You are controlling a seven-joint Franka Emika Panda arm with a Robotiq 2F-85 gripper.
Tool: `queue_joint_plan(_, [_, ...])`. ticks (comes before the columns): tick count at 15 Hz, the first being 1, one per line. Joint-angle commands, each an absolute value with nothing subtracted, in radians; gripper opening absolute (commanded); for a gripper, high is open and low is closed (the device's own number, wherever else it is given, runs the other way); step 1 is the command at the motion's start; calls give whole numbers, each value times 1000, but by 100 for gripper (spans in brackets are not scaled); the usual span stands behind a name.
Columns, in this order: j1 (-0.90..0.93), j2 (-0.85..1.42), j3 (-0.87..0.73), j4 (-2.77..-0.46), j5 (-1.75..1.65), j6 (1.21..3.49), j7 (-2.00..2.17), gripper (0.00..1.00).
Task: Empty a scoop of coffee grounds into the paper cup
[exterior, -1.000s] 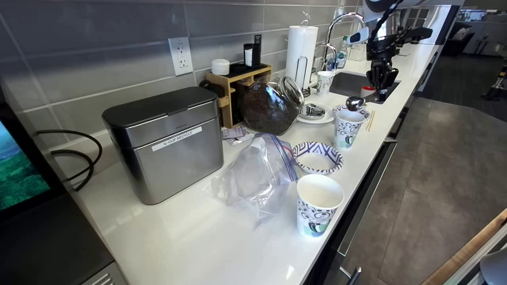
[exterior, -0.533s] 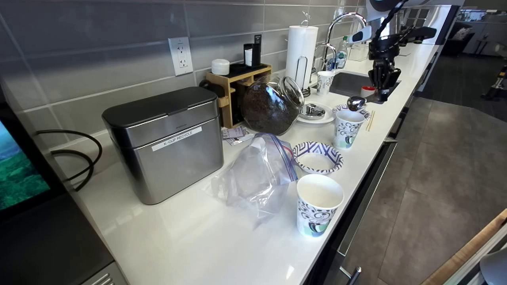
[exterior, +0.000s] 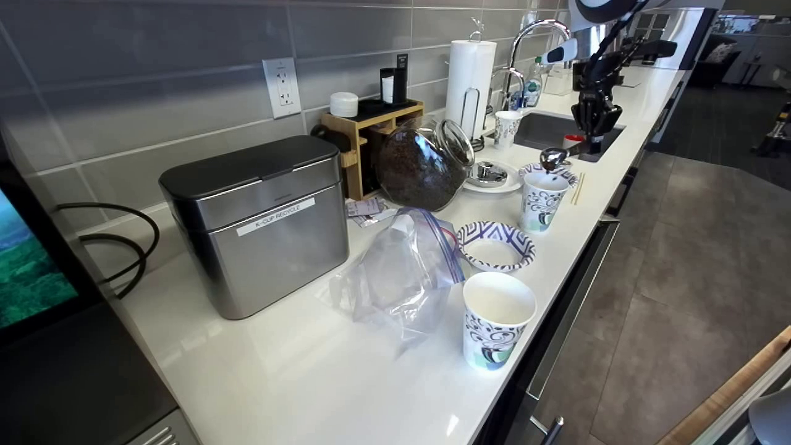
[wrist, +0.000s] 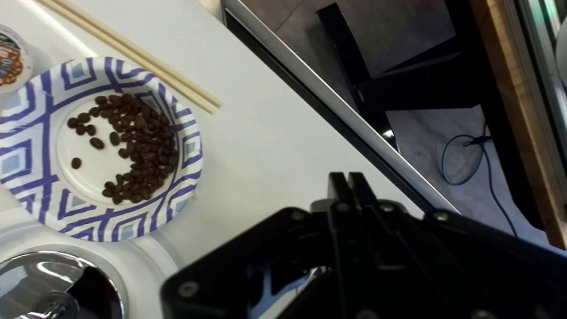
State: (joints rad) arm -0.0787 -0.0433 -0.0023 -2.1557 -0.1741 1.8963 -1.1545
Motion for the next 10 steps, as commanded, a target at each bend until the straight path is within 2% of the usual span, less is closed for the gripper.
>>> queue_joint_plan(1, [-56,-91,-13,-2214,-224,1980,-1114,1])
queue_joint_plan(10, [-34,-149,-10,-2265,-206,2018,-1113,1])
